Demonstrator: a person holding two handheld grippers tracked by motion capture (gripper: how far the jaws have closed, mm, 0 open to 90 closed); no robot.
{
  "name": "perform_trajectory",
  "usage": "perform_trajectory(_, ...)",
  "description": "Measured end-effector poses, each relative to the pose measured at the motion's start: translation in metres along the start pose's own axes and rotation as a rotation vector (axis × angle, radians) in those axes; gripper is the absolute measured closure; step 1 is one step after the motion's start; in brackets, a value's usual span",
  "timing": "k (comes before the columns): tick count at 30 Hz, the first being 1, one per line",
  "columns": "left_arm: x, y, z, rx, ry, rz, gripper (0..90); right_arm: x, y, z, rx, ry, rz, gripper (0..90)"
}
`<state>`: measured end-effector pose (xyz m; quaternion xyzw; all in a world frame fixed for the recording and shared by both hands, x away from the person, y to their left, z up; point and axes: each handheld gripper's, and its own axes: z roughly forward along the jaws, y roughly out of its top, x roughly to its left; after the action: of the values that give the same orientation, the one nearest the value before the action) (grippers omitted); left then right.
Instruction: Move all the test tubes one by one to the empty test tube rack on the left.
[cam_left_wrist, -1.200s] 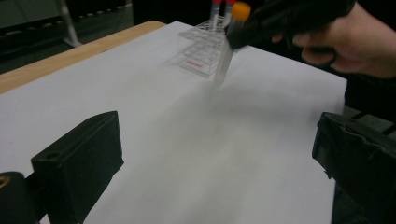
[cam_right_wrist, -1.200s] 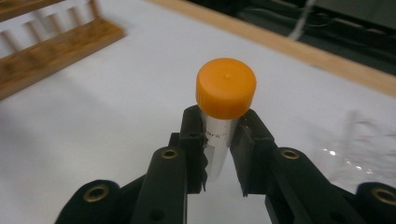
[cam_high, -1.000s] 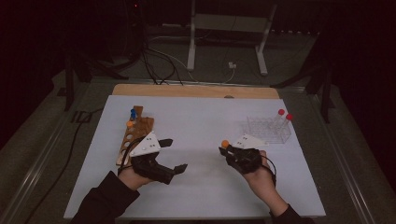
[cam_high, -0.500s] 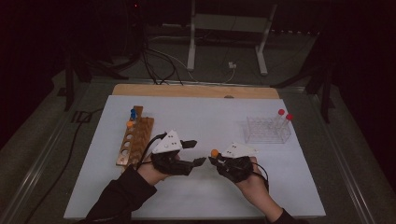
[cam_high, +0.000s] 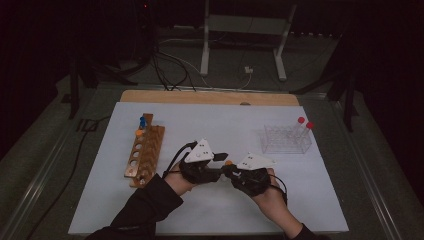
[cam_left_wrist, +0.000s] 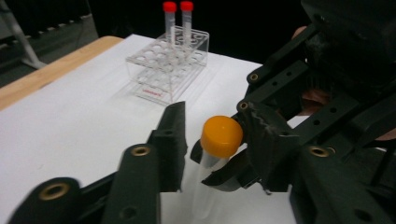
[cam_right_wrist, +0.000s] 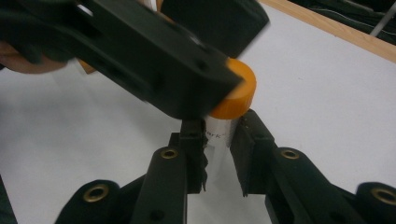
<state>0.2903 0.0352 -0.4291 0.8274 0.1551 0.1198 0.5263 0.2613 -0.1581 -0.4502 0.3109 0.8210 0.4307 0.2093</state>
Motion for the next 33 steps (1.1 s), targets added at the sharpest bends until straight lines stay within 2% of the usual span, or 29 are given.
perform_trajectory(5, 0.0, 0.0, 0.003, 0.006, -0.001, 0.009, 70.0, -0.001, 0.001, -0.002, -0.006, -0.004, 0.005, 74.5)
perform_trajectory(10, 0.001, 0.002, 0.003, 0.006, 0.001, 0.016, 71.4, -0.003, 0.001, -0.002, -0.01, 0.003, 0.017, 74.0)
perform_trajectory(11, 0.001, 0.002, 0.002, 0.005, 0.014, 0.023, 71.6, -0.003, 0.001, -0.002, -0.013, 0.014, 0.024, 73.2)
perform_trajectory(13, 0.003, 0.004, -0.002, 0.0, 0.03, 0.026, 71.8, -0.004, 0.001, -0.003, -0.021, 0.023, 0.026, 66.2)
perform_trajectory(19, 0.015, 0.01, -0.025, -0.019, 0.085, 0.014, 71.9, -0.011, 0.001, -0.009, -0.059, 0.0, 0.034, 45.2)
perform_trajectory(24, 0.027, 0.012, -0.053, -0.024, 0.161, 0.006, 71.9, -0.019, 0.001, -0.013, -0.087, -0.035, 0.06, 19.8)
perform_trajectory(27, 0.035, 0.012, -0.073, -0.029, 0.209, -0.003, 71.9, -0.023, 0.001, -0.015, -0.107, -0.046, 0.089, 10.5)
perform_trajectory(29, 0.04, 0.011, -0.087, -0.035, 0.245, -0.011, 71.9, -0.025, 0.001, -0.016, -0.11, -0.039, 0.089, 1.5)
perform_trajectory(33, 0.05, 0.009, -0.111, -0.051, 0.303, -0.039, 71.9, -0.027, 0.001, -0.019, -0.122, -0.015, 0.094, 0.0)
